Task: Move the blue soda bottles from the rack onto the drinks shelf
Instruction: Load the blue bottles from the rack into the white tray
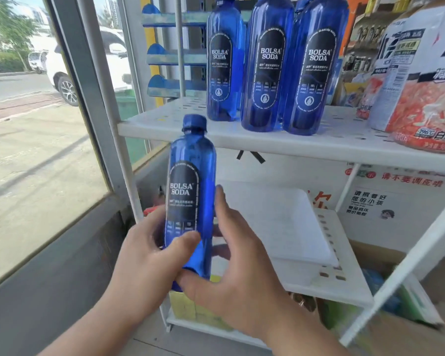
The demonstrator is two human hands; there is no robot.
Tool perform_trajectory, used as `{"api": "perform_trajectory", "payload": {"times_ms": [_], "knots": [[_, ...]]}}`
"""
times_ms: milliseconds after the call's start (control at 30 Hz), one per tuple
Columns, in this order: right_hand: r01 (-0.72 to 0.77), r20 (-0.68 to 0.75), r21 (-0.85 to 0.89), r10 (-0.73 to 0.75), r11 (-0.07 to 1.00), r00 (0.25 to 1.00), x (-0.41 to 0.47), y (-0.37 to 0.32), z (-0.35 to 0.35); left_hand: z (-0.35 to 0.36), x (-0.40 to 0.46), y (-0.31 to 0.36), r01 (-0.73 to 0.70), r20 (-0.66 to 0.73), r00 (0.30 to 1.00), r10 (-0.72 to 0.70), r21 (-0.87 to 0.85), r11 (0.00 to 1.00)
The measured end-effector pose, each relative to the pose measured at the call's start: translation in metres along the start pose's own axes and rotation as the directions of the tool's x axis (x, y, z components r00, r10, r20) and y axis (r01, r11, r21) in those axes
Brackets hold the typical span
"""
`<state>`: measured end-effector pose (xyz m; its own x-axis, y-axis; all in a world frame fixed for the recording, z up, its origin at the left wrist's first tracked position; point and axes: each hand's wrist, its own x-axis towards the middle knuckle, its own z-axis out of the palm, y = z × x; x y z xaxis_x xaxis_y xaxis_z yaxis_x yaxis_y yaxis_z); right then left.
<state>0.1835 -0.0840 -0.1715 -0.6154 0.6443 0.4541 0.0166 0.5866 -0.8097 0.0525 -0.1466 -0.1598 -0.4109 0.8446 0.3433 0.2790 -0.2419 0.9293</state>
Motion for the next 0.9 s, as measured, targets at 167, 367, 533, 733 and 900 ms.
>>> {"api": "perform_trajectory", "payload": {"times_ms": [167,367,533,733,900], "knots": [[-0.237,0.070,0.101,0.230,0.966,0.971,0.001,0.031,-0.002,0.015,0.020,-0.038,0.291,0.077,0.950,-0.302,0.126,0.948],[-0.390,0.045,0.058,0.388,0.919,0.921,0.065,0.064,-0.033,0.045,0.097,-0.045,0.397,0.014,0.910,-0.415,0.262,0.879],[-0.639,0.170,0.162,0.617,0.752,0.768,0.114,0.110,-0.039,0.067,0.147,-0.061,0.550,0.026,0.786,-0.617,0.425,0.719],[-0.768,0.304,0.112,0.714,0.631,0.631,0.128,0.159,-0.024,0.080,0.172,-0.103,0.571,0.049,0.564,-0.824,0.698,0.432],[-0.796,0.386,0.102,0.713,0.597,0.585,0.127,0.183,-0.005,0.079,0.178,-0.129,0.470,0.015,0.455,-0.890,0.845,0.254]]}}
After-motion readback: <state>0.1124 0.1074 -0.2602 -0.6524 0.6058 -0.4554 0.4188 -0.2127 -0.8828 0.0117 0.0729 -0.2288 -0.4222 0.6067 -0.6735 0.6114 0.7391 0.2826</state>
